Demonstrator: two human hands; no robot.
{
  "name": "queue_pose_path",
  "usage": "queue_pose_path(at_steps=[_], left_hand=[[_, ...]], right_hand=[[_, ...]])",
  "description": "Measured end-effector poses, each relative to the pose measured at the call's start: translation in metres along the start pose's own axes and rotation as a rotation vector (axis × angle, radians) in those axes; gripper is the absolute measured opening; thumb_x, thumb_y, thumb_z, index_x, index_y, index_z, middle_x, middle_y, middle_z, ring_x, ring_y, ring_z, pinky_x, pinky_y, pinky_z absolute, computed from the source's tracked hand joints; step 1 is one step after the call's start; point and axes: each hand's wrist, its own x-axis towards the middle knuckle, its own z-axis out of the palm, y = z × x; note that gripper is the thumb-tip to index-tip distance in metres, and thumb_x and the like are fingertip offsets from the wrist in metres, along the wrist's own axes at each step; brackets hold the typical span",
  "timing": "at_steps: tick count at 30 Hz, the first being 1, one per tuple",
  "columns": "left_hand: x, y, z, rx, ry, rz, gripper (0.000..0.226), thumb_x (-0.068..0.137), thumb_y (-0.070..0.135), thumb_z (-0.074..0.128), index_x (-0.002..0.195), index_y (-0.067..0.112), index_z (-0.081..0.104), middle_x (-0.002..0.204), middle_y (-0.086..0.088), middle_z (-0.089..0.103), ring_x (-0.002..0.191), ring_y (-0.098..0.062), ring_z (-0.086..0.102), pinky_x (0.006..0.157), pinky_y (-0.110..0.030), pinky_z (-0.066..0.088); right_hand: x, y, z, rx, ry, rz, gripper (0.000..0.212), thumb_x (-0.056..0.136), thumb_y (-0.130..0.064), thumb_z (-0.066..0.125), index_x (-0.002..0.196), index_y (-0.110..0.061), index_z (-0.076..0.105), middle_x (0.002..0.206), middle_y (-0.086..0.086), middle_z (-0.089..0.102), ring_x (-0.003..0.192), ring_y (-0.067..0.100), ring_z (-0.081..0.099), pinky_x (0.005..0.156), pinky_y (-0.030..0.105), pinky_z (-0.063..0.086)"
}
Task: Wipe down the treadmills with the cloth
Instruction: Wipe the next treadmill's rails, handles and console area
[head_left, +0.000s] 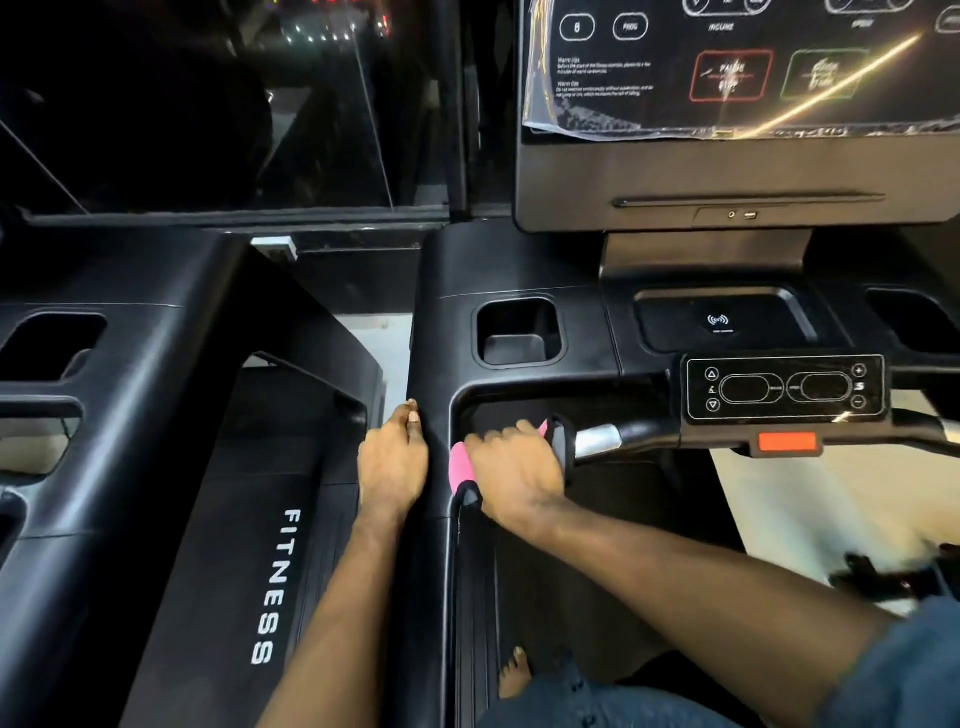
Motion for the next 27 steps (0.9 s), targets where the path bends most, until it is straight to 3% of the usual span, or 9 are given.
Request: queue_pose_path(at_steps=[4, 6, 9, 11, 13, 17, 20, 23, 27], left_hand=[[-0.013, 0.001, 0.007, -0.037, 0.007, -0.022, 0.042, 0.108, 0.026, 0.035, 0.147, 0.023, 0.050, 0.113, -0.017, 0.071, 0.108, -0.038, 0.062, 0.094, -0.043, 0.046], [-0.018, 0.001, 0.010, -0.062, 0.005, -0.042, 0.044, 0.108, 0.027, 0.035, 0.151, 0.024, 0.046, 0.115, -0.019, 0.070, 0.107, -0.040, 0.062, 0.094, -0.043, 0.047], [-0.021, 0.004, 0.011, -0.097, -0.003, -0.067, 0.045, 0.108, 0.027, 0.036, 0.152, 0.025, 0.043, 0.121, -0.021, 0.068, 0.111, -0.041, 0.061, 0.095, -0.043, 0.047], [-0.023, 0.009, 0.010, -0.135, -0.006, -0.087, 0.045, 0.108, 0.026, 0.036, 0.152, 0.025, 0.043, 0.124, -0.020, 0.067, 0.113, -0.040, 0.061, 0.098, -0.043, 0.048], [-0.026, 0.011, 0.011, -0.187, -0.003, -0.104, 0.045, 0.108, 0.025, 0.037, 0.152, 0.025, 0.043, 0.128, -0.017, 0.066, 0.115, -0.039, 0.061, 0.101, -0.043, 0.048], [-0.027, 0.007, 0.017, -0.209, 0.047, -0.100, 0.044, 0.106, 0.026, 0.037, 0.149, 0.030, 0.046, 0.114, -0.019, 0.071, 0.102, -0.040, 0.065, 0.094, -0.047, 0.051], [-0.029, 0.008, 0.018, -0.219, 0.073, -0.069, 0.044, 0.106, 0.021, 0.037, 0.148, 0.025, 0.048, 0.114, -0.022, 0.070, 0.101, -0.039, 0.065, 0.087, -0.040, 0.051], [-0.030, 0.007, 0.018, -0.168, 0.126, -0.072, 0.042, 0.106, 0.019, 0.039, 0.145, 0.019, 0.054, 0.129, -0.016, 0.066, 0.118, -0.034, 0.060, 0.099, -0.034, 0.044], [-0.033, 0.008, 0.020, -0.158, 0.147, -0.070, 0.041, 0.107, 0.021, 0.038, 0.145, 0.018, 0.054, 0.128, -0.015, 0.067, 0.119, -0.032, 0.061, 0.101, -0.033, 0.044]], right_hand=[[-0.007, -0.003, 0.018, 0.029, 0.048, -0.034, 0.051, 0.077, -0.036, 0.077, 0.119, -0.019, 0.055, 0.112, 0.004, 0.064, 0.101, 0.027, 0.058, 0.090, 0.040, 0.035], [-0.026, 0.010, 0.022, 0.098, 0.131, -0.123, 0.074, 0.067, -0.050, 0.079, 0.130, -0.019, 0.055, 0.124, 0.003, 0.062, 0.112, 0.027, 0.055, 0.099, 0.044, 0.034], [-0.060, 0.053, 0.017, 0.191, 0.077, -0.231, 0.103, 0.077, -0.088, 0.043, 0.158, -0.026, 0.030, 0.164, -0.001, 0.032, 0.152, 0.026, 0.024, 0.122, 0.060, 0.013], [-0.068, 0.082, 0.007, 0.238, 0.014, -0.134, 0.088, 0.086, -0.087, 0.022, 0.157, -0.034, 0.030, 0.165, -0.007, 0.028, 0.156, 0.022, 0.015, 0.122, 0.061, 0.001], [-0.059, 0.091, 0.002, 0.185, 0.044, 0.053, 0.072, 0.093, -0.072, 0.011, 0.139, -0.035, 0.051, 0.147, -0.007, 0.053, 0.145, 0.025, 0.038, 0.118, 0.061, 0.010], [-0.028, 0.024, 0.007, 0.103, 0.075, 0.164, 0.042, 0.093, -0.055, 0.033, 0.100, -0.029, 0.066, 0.101, -0.002, 0.070, 0.097, 0.027, 0.061, 0.097, 0.056, 0.028], [-0.022, -0.010, 0.020, 0.180, 0.166, 0.028, 0.031, 0.098, -0.044, 0.040, 0.108, -0.029, 0.065, 0.102, -0.002, 0.069, 0.096, 0.026, 0.059, 0.096, 0.054, 0.030], [-0.039, 0.030, 0.028, 0.218, 0.273, -0.099, 0.034, 0.095, -0.044, 0.043, 0.123, -0.032, 0.061, 0.113, -0.007, 0.066, 0.102, 0.023, 0.057, 0.100, 0.048, 0.034], [-0.053, 0.068, 0.027, 0.203, 0.284, 0.120, 0.036, 0.092, -0.046, 0.039, 0.112, -0.032, 0.065, 0.104, -0.005, 0.065, 0.105, 0.025, 0.055, 0.110, 0.055, 0.026]])
